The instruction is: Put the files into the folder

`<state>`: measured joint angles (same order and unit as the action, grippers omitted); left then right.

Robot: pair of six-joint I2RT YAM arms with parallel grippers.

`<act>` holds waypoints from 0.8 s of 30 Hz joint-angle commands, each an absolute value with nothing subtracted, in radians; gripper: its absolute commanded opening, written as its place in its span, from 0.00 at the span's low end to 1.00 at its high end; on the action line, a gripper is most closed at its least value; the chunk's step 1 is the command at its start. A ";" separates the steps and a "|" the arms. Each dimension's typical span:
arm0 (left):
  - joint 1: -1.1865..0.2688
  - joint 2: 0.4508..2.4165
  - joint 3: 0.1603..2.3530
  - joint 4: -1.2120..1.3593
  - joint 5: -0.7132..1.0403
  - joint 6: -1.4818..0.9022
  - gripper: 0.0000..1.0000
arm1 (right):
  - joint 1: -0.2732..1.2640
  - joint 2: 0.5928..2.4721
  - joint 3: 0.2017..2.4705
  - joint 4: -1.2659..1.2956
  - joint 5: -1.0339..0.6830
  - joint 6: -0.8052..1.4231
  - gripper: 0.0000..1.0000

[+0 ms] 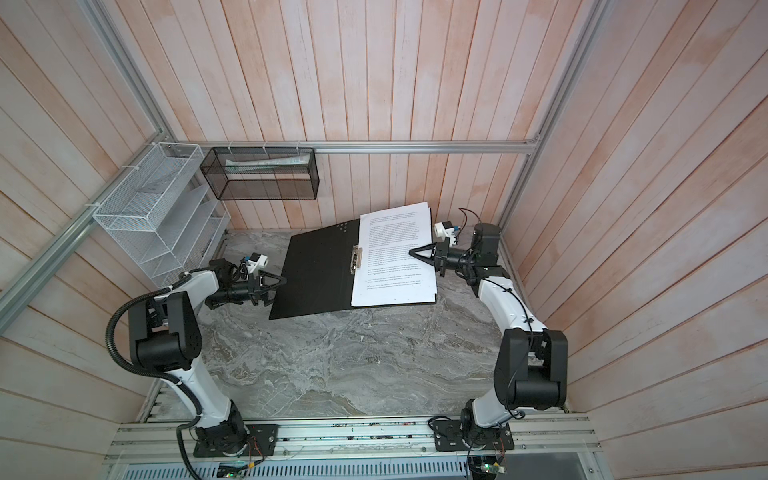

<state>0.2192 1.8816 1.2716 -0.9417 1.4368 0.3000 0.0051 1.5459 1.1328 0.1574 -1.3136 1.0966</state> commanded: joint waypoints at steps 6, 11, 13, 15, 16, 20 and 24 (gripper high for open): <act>0.212 1.983 1.418 -1.462 1.548 0.783 0.65 | 0.010 1.573 1.103 0.151 -1.373 1.001 0.02; 0.208 1.967 1.429 -1.532 1.512 0.851 0.42 | 0.021 1.608 1.085 0.127 -1.360 0.933 0.02; 0.200 1.947 1.424 -1.524 1.492 0.848 0.40 | 0.027 1.626 1.103 0.062 -1.346 0.871 0.02; 0.200 1.925 1.417 -1.498 1.487 0.817 0.39 | 0.035 1.648 1.128 -0.026 -1.324 0.791 0.02; 0.200 1.914 1.417 -1.484 1.484 0.801 0.38 | 0.037 1.661 1.142 -0.076 -1.308 0.749 0.02; 0.199 1.813 1.368 -1.233 1.419 0.550 0.31 | 0.069 1.741 1.225 -0.328 -1.215 0.538 0.02; 0.156 1.665 1.282 -0.942 1.266 0.323 0.25 | 0.115 1.794 1.228 -0.342 -1.158 0.514 0.02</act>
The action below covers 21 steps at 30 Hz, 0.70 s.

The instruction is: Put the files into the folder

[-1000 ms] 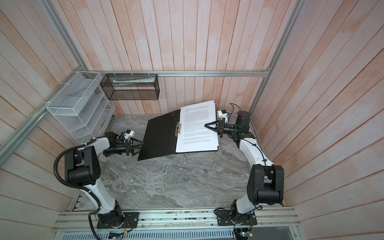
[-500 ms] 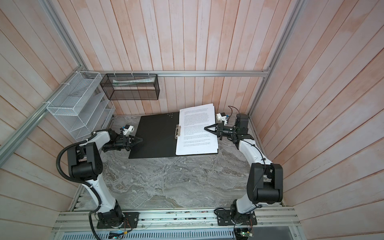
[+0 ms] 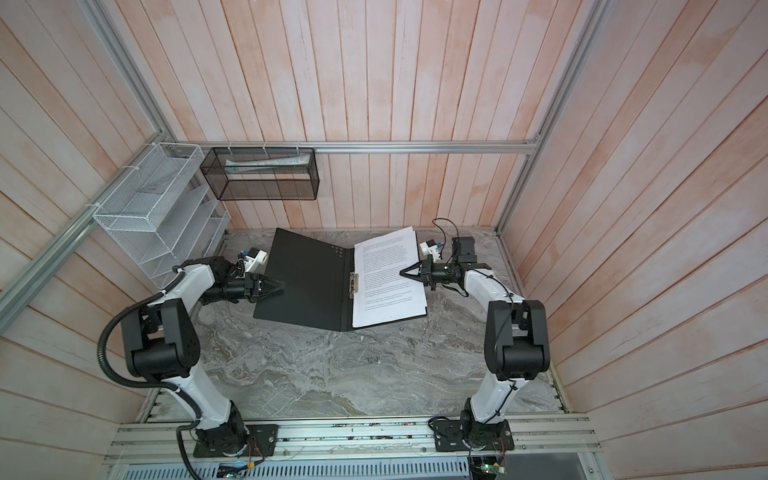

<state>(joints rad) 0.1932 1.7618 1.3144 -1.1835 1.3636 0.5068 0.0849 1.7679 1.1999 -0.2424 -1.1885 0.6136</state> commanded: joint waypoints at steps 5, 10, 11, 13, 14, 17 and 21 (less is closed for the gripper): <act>0.073 1.608 1.286 -0.893 1.182 0.274 0.21 | 0.166 1.857 1.228 -0.308 -1.079 0.522 0.02; 0.011 1.616 1.310 -0.899 1.112 0.258 0.21 | 0.222 1.905 1.227 -0.270 -1.026 0.538 0.03; 0.005 1.616 1.314 -0.898 1.104 0.254 0.21 | 0.234 1.916 1.231 -0.267 -1.014 0.538 0.05; -0.001 1.616 1.324 -0.897 1.092 0.246 0.21 | 0.256 1.935 1.228 -0.252 -1.002 0.544 0.05; -0.004 1.615 1.330 -0.900 1.083 0.242 0.21 | 0.266 1.943 1.225 -0.246 -0.999 0.546 0.06; -0.006 1.624 1.355 -0.912 1.076 0.236 0.24 | 0.290 1.958 1.206 -0.203 -0.989 0.572 0.06; -0.020 1.632 1.378 -0.942 1.069 0.241 0.29 | 0.319 1.965 1.177 -0.159 -0.968 0.598 0.07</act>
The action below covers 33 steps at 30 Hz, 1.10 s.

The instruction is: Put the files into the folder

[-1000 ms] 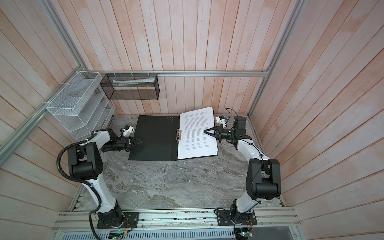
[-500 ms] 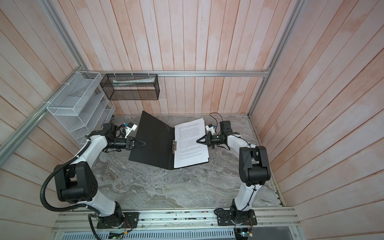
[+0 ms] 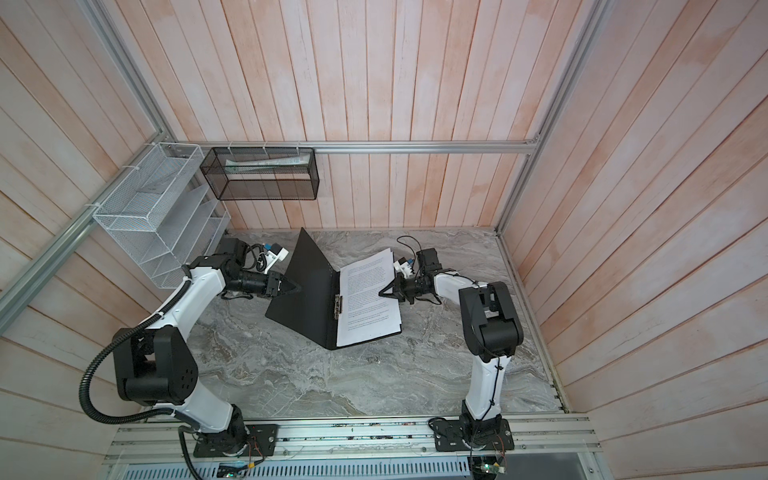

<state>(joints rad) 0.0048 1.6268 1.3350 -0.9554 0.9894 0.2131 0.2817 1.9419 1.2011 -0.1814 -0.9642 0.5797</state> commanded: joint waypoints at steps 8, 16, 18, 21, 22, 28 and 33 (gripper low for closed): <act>-0.052 1.619 1.406 -0.964 1.057 0.229 0.41 | 0.344 1.971 1.146 -0.135 -0.913 0.607 0.19; -0.131 1.611 1.425 -0.945 1.044 0.198 0.53 | 0.334 1.947 1.152 -0.176 -0.855 0.602 0.29; -0.151 1.615 1.434 -0.939 1.042 0.184 0.55 | 0.331 1.941 1.166 -0.214 -0.829 0.584 0.30; -0.187 1.620 1.446 -0.928 1.036 0.158 0.62 | 0.332 1.941 1.222 -0.352 -0.744 0.516 0.31; -0.201 1.622 1.452 -0.928 1.036 0.154 0.64 | 0.330 1.944 1.240 -0.391 -0.720 0.494 0.59; -0.254 1.630 1.463 -0.890 1.029 0.098 0.67 | 0.326 1.969 1.265 -0.415 -0.727 0.460 0.98; -0.283 1.647 1.459 -0.863 1.042 0.066 0.67 | 0.322 1.974 1.289 -0.415 -0.716 0.458 0.98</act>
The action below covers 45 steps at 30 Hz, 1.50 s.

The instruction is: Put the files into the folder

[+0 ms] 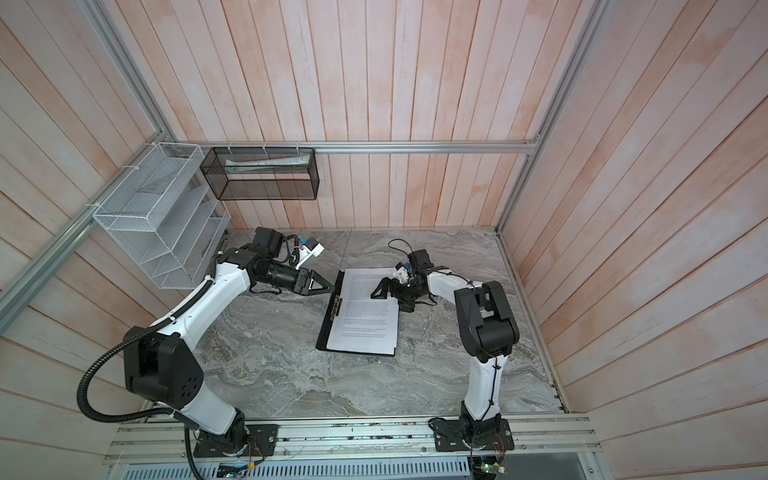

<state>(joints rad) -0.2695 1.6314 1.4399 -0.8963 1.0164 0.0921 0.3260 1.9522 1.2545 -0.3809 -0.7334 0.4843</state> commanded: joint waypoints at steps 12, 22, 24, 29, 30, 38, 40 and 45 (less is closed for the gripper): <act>-0.316 1.707 1.460 -0.839 1.045 0.066 0.67 | 0.237 1.921 1.397 -0.570 -0.524 0.448 0.98; -0.317 1.732 1.465 -0.794 1.019 0.054 0.67 | 0.190 1.941 1.540 -0.709 -0.376 0.410 0.98; -0.316 1.730 1.453 -0.777 1.000 0.048 0.67 | 0.191 1.925 1.535 -0.707 -0.354 0.411 0.98; -0.315 1.706 1.407 -0.725 0.899 0.042 0.69 | 0.203 1.833 1.454 -0.608 -0.385 0.407 0.98; -0.317 1.695 1.392 -0.708 0.857 0.036 0.70 | 0.210 1.800 1.422 -0.569 -0.394 0.403 0.98; -0.292 1.595 1.266 -0.572 0.558 0.057 0.92 | 0.218 1.530 1.136 -0.191 -0.374 0.329 0.98; -0.266 1.577 1.239 -0.537 0.533 0.048 0.97 | 0.220 1.492 1.084 -0.124 -0.320 0.291 0.98; -0.168 1.554 1.158 -0.431 0.527 0.009 1.00 | 0.217 1.409 0.944 0.057 -0.220 0.193 0.98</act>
